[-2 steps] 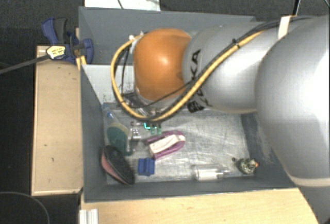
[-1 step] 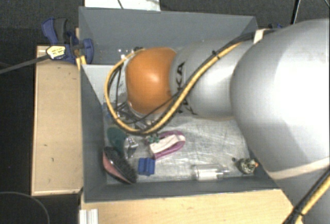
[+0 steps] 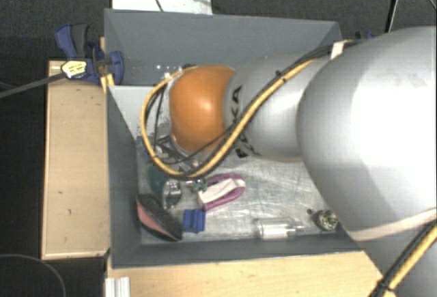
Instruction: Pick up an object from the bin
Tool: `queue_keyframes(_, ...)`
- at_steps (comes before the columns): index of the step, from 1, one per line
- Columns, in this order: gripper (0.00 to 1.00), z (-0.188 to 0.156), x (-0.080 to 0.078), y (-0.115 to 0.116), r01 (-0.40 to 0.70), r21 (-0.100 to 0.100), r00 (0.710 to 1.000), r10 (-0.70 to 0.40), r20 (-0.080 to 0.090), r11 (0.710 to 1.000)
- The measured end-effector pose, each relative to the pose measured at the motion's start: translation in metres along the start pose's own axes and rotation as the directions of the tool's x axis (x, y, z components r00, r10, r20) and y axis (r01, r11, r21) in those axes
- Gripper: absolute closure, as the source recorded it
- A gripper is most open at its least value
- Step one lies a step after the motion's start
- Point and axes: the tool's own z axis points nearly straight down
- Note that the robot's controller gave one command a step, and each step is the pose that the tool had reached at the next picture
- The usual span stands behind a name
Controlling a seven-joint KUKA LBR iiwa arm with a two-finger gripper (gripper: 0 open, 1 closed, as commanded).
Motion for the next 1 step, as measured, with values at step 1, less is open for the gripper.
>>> queue_keyframes(1,1.0,-0.0017,-0.0017,0.0005,-0.005,-0.003,1.0,0.005,0.007,1.0)
